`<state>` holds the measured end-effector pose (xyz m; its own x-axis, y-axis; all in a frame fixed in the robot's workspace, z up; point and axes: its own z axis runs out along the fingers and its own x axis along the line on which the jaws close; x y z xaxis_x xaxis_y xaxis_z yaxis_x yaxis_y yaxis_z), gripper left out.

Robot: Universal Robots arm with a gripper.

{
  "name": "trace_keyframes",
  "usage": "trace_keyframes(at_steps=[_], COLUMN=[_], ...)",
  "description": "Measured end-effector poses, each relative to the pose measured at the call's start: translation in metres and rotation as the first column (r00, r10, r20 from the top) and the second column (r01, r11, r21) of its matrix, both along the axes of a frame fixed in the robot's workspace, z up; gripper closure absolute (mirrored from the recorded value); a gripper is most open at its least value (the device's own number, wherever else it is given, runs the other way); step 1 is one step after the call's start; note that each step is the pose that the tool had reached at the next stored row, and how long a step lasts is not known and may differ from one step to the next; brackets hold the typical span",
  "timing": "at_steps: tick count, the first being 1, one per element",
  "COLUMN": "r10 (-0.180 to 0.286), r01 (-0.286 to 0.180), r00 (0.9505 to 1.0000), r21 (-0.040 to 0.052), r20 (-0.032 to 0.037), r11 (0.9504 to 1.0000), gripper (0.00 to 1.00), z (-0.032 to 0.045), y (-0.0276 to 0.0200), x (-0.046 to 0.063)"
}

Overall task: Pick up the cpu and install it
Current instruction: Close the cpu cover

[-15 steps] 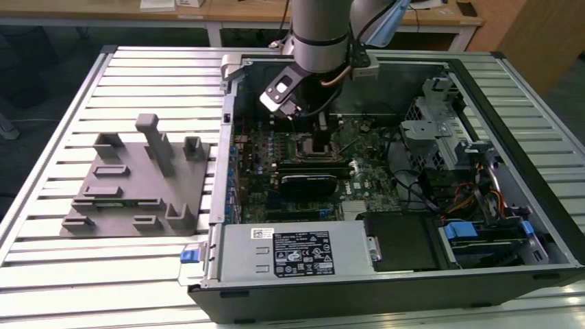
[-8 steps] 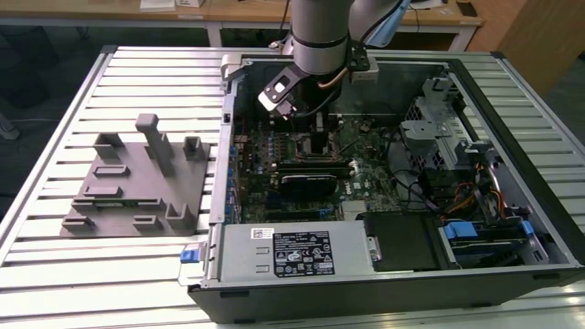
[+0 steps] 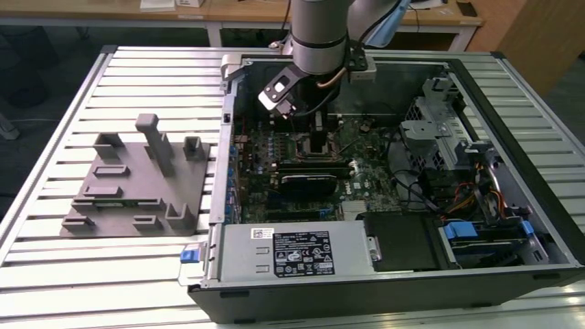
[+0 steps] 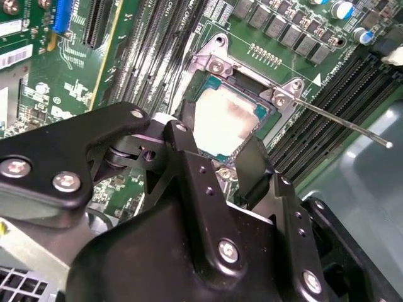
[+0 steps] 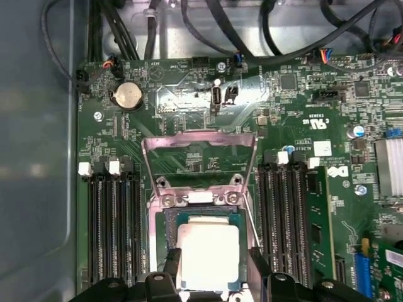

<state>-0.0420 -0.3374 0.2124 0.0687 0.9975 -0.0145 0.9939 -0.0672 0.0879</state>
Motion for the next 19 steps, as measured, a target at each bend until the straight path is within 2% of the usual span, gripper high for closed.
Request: trace_keyframes(at_steps=[9,16,17,19], r10=[0.000,0.000,0.000,0.000], r01=[0.000,0.000,0.000,0.000], r00=[1.0000,1.0000,1.0000,1.0000], r21=[-0.0104,-0.0110,-0.0110,-0.0112], r20=[-0.0034,-0.0034,-0.0034,-0.0033], r11=[0.9999,0.9999,0.9999,0.9999], gripper=[0.47,0.46,0.40,0.40], z=[-0.0095,-0.0095,-0.0096,-0.0111], y=[0.0025,0.0025,0.0025,0.0026], x=[0.0000,0.0000,0.0000,0.0000])
